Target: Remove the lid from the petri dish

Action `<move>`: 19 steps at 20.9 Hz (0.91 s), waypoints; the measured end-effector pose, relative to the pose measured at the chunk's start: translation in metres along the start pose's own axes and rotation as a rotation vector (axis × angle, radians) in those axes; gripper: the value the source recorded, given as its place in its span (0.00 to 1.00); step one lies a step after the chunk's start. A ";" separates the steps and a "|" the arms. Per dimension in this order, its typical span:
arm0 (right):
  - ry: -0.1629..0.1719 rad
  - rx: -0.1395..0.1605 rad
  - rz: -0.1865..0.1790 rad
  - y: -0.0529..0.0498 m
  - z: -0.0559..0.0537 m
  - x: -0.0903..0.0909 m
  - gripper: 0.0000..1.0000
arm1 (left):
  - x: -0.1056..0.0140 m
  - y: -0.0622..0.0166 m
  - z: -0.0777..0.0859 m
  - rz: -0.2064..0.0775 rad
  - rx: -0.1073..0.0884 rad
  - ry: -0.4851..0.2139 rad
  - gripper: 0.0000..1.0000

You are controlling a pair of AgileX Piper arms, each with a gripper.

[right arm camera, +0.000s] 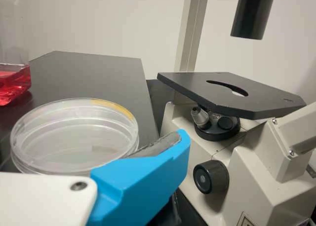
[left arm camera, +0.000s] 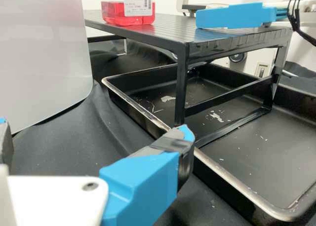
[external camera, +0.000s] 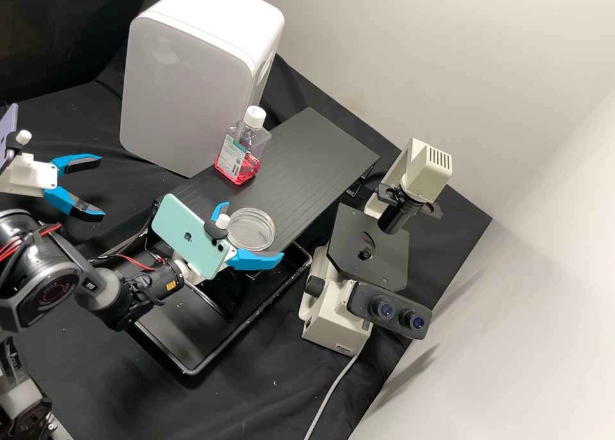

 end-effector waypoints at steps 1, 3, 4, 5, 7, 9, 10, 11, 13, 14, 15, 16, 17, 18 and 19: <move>-0.002 0.000 -0.003 -0.001 0.001 0.000 1.00 | 0.000 0.0000 0.000 0.000 0.000 0.000 1.00; -0.003 0.000 -0.003 -0.001 0.001 0.000 1.00 | 0.000 0.0000 0.000 0.000 0.000 0.000 1.00; -0.001 0.000 -0.001 -0.001 0.001 0.000 1.00 | 0.000 0.0000 0.000 0.000 0.000 0.000 1.00; -0.001 0.000 -0.001 -0.001 0.001 0.000 1.00 | 0.000 0.0000 0.000 0.000 0.000 0.000 1.00; -0.001 0.000 -0.001 -0.001 0.001 0.000 1.00 | 0.000 0.0000 0.000 0.000 0.000 0.000 1.00; -0.001 0.000 -0.001 -0.001 0.001 0.000 0.00 | 0.000 0.0003 0.000 0.002 0.000 -0.001 1.00; -0.001 0.000 -0.001 -0.001 0.001 0.000 0.00 | 0.000 0.0004 0.000 0.002 0.000 -0.001 1.00; 0.001 0.000 0.002 0.000 0.000 0.000 0.00 | 0.000 0.0004 0.000 0.002 0.000 -0.001 1.00; 0.001 0.000 0.002 0.000 0.000 0.000 0.00 | 0.000 0.0004 0.000 0.002 0.000 -0.001 1.00; 0.001 0.000 0.002 0.000 0.000 0.000 0.00 | 0.000 0.0004 0.000 0.002 0.000 -0.001 1.00; 0.001 0.000 0.002 0.000 0.000 0.000 0.00 | 0.000 0.0004 0.000 0.002 0.000 -0.001 1.00; 0.001 0.000 0.002 0.000 0.000 0.000 0.00 | 0.000 0.0004 0.000 0.002 0.000 -0.001 1.00; 0.001 0.000 0.002 0.000 0.000 0.000 0.00 | 0.000 0.0004 0.000 0.002 0.000 -0.001 1.00; 0.001 0.000 0.002 0.000 0.000 0.000 0.00 | 0.000 0.0004 0.000 0.002 0.000 -0.001 1.00; 0.003 0.000 0.001 -0.001 0.000 0.000 0.00 | 0.000 0.0004 0.000 0.002 0.000 -0.001 1.00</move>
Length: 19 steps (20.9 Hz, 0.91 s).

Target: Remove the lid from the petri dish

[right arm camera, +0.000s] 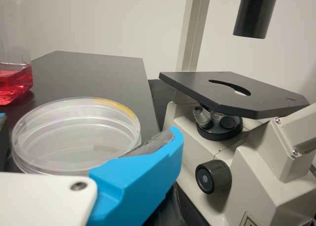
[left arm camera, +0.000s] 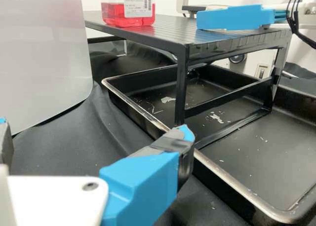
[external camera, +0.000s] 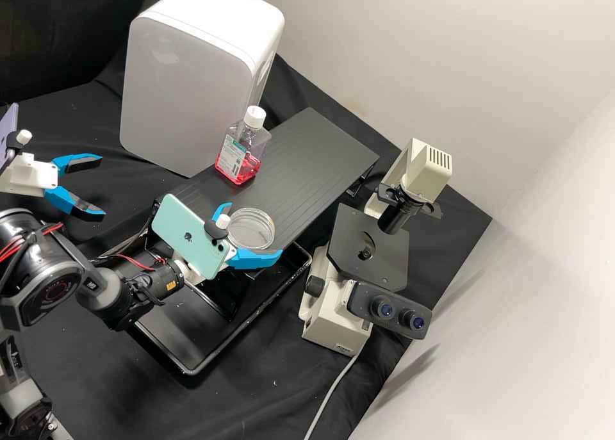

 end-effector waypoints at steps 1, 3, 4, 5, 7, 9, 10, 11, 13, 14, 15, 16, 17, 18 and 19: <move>0.000 0.000 0.000 0.000 0.000 0.000 0.00 | 0.000 0.0000 0.000 0.000 0.000 0.000 1.00; 0.000 0.000 0.000 0.000 0.000 0.000 0.00 | 0.000 0.0000 0.000 0.000 0.000 0.000 1.00; 0.000 0.000 0.000 0.000 0.000 0.000 0.00 | 0.000 -0.0001 0.000 -0.001 0.000 -0.002 1.00; 0.000 0.000 0.000 0.000 0.000 0.000 0.00 | 0.000 -0.0001 0.000 -0.001 0.000 -0.002 1.00; 0.003 0.000 -0.003 -0.001 -0.001 0.000 0.00 | 0.000 -0.0013 0.000 -0.006 0.001 0.000 1.00; 0.008 0.000 -0.007 -0.002 -0.002 0.000 0.00 | 0.001 -0.0028 0.000 -0.012 0.001 0.002 1.00; 0.008 0.000 -0.007 -0.002 -0.002 0.000 0.00 | 0.001 -0.0033 0.000 -0.014 0.002 0.002 1.00; 0.008 0.000 -0.007 -0.002 -0.002 0.000 0.00 | 0.001 -0.0033 0.000 -0.014 0.002 0.002 1.00; 0.009 0.000 -0.005 -0.002 -0.002 0.000 0.00 | 0.001 -0.0036 -0.001 -0.016 0.002 0.003 1.00; 0.011 0.000 -0.003 -0.001 -0.002 0.000 0.00 | 0.001 -0.0036 -0.001 -0.016 0.002 0.003 1.00; 0.010 0.000 -0.004 -0.001 -0.002 0.000 0.00 | 0.001 -0.0036 -0.001 -0.016 0.002 0.003 1.00; 0.011 0.000 -0.003 -0.001 -0.002 0.000 0.00 | 0.001 -0.0036 -0.001 -0.016 0.002 0.003 1.00; 0.011 0.000 -0.003 -0.001 -0.002 0.000 0.00 | 0.001 -0.0036 -0.001 -0.016 0.002 0.003 1.00; 0.011 0.000 -0.003 -0.001 -0.002 0.000 0.00 | 0.001 -0.0036 -0.001 -0.016 0.002 0.003 1.00; 0.012 0.000 -0.002 -0.001 -0.002 0.000 0.00 | 0.001 -0.0036 -0.001 -0.016 0.002 0.003 1.00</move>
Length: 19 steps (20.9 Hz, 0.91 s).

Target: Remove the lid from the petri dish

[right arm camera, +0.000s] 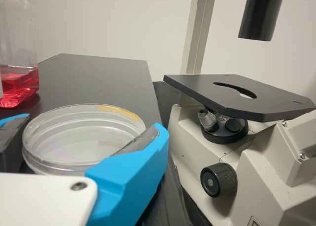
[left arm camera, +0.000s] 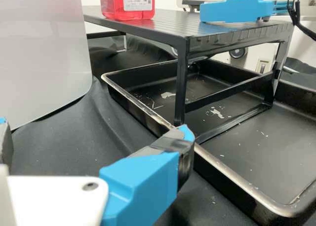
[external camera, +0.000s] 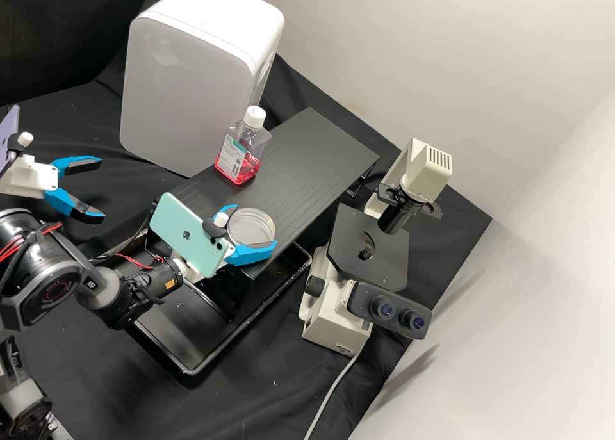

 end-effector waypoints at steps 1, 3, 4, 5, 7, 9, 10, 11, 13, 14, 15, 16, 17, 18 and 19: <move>0.000 0.000 0.000 0.000 0.000 0.000 0.00 | 0.000 0.0000 0.000 0.000 0.000 0.000 1.00; 0.000 0.000 0.000 0.000 0.000 0.000 0.00 | 0.000 0.0000 0.000 0.000 0.000 0.000 1.00; 0.000 0.000 0.000 0.000 0.000 0.000 0.00 | 0.000 0.0000 0.000 0.000 0.000 0.000 1.00; 0.000 0.000 0.000 0.000 0.000 0.000 0.00 | 0.000 0.0000 0.000 0.000 0.000 0.000 1.00; 0.000 0.000 0.000 0.000 0.000 0.000 0.00 | 0.000 0.0000 0.000 0.000 0.000 0.000 1.00; 0.000 0.000 0.000 0.000 0.000 0.000 0.00 | 0.000 0.0000 0.000 0.000 0.000 0.000 1.00; 0.003 0.000 0.003 0.001 -0.001 -0.001 0.00 | 0.000 0.0000 0.000 0.000 0.000 0.000 1.00; 0.004 0.000 0.005 0.001 -0.001 -0.002 0.00 | 0.000 0.0000 0.000 0.000 0.000 0.000 1.00; 0.012 0.001 0.013 0.004 -0.003 -0.007 0.00 | 0.000 0.0000 0.000 0.000 0.000 0.000 1.00; 0.017 0.001 0.019 0.006 -0.004 -0.010 0.00 | 0.000 0.0000 0.000 0.000 0.000 0.000 1.00; 0.026 0.002 0.030 0.008 -0.006 -0.013 0.00 | 0.000 0.0000 0.000 0.000 0.000 0.000 1.00; 0.040 0.003 0.045 0.012 -0.009 -0.017 0.00 | 0.000 -0.0001 0.000 0.000 0.000 -0.001 1.00; 0.050 0.003 0.058 0.015 -0.011 -0.020 0.00 | 0.000 -0.0001 0.000 0.000 0.000 -0.001 1.00; 0.066 0.004 0.075 0.018 -0.014 -0.023 0.00 | 0.000 -0.0001 0.000 0.000 0.000 -0.001 1.00; 0.080 0.004 0.090 0.021 -0.017 -0.026 0.00 | 0.000 -0.0001 0.000 0.000 0.000 0.000 1.00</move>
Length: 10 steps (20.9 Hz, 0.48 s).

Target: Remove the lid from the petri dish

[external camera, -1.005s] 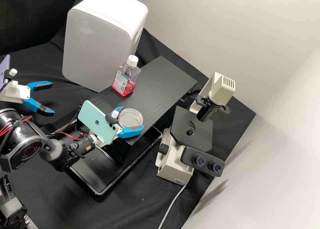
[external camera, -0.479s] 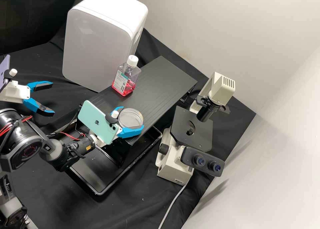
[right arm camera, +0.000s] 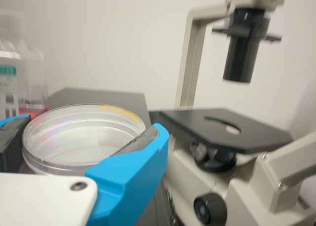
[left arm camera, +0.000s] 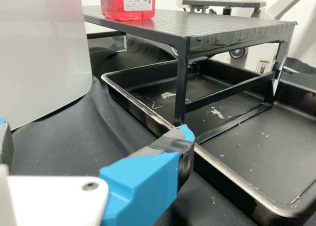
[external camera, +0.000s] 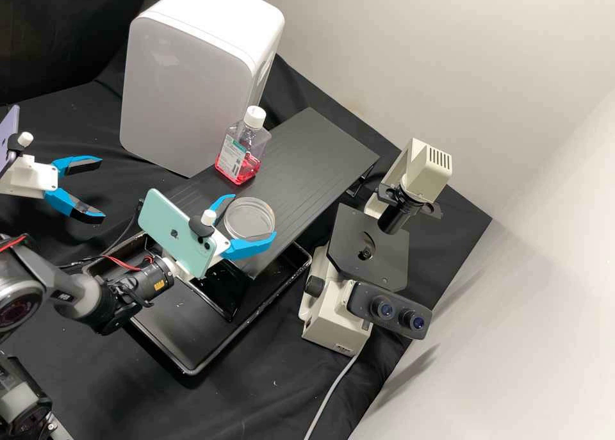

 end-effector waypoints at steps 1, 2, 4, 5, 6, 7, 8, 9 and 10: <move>0.015 0.000 0.018 0.003 -0.002 -0.001 0.00 | 0.000 0.0000 0.000 0.000 0.000 0.001 1.00; 0.023 0.001 0.026 0.004 -0.003 -0.002 0.00 | 0.000 0.0001 0.000 0.001 -0.002 0.005 1.00; 0.025 0.001 0.029 0.005 -0.004 -0.002 0.00 | 0.000 0.0001 0.000 0.001 -0.002 0.005 1.00; 0.025 0.001 0.029 0.005 -0.004 -0.002 0.00 | 0.000 0.0001 -0.001 0.002 -0.003 0.006 1.00; 0.025 0.001 0.029 0.005 -0.004 -0.002 0.00 | 0.000 -0.0002 0.000 0.001 -0.002 0.003 1.00; 0.023 0.001 0.027 0.004 -0.003 -0.002 0.00 | 0.000 -0.0002 0.001 0.000 -0.002 0.002 1.00; 0.024 0.001 0.024 0.003 -0.004 -0.002 0.00 | 0.000 -0.0003 0.001 0.000 -0.002 0.001 1.00; 0.024 0.002 0.012 0.001 -0.004 -0.002 0.00 | 0.000 -0.0004 0.001 0.000 -0.002 0.000 1.00; 0.019 0.001 0.001 -0.002 -0.002 -0.003 0.00 | 0.000 -0.0004 0.001 0.000 -0.002 0.000 1.00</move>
